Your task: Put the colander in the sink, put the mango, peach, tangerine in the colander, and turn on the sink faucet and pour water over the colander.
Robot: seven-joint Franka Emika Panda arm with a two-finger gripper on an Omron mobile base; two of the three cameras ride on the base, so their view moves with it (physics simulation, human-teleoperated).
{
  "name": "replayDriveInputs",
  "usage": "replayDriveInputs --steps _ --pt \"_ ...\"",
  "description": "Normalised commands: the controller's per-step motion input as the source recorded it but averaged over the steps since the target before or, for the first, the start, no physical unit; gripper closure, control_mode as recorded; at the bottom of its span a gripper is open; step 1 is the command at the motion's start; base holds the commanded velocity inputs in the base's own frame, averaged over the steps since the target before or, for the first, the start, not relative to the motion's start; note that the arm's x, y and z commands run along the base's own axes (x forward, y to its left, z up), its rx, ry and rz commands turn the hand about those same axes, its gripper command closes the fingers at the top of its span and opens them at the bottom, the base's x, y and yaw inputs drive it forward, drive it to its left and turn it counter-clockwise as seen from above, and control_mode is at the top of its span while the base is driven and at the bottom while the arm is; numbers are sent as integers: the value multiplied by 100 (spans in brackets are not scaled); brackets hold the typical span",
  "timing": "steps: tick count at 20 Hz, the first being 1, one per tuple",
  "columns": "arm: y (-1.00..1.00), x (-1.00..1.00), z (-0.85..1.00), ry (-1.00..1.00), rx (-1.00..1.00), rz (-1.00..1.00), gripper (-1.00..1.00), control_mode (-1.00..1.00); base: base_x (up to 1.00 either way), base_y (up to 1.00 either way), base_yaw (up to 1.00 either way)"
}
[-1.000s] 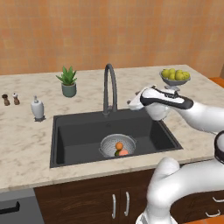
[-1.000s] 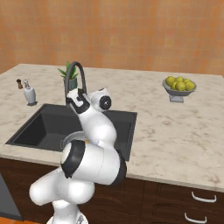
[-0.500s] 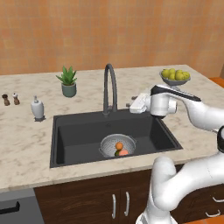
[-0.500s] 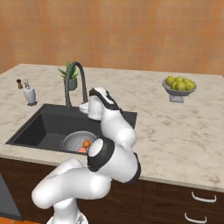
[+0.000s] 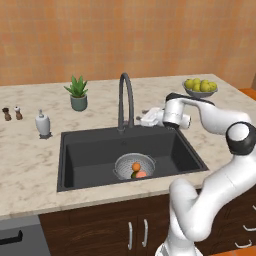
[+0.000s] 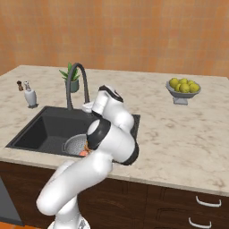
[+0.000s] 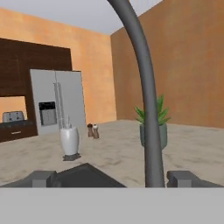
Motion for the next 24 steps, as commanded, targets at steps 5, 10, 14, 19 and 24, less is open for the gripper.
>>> replayDriveInputs --steps 5,10,14,19,24 --pt "1 51 -9 1 0 0 -100 -100 0 0 0" --pt "0 38 -33 2 0 0 -100 -100 0 0 0" --pt "0 38 -26 0 0 0 -100 -100 0 0 0" --pt "0 40 -21 0 -2 0 -100 -100 0 0 0" --pt "1 38 0 0 -5 0 -100 -100 0 0 0"
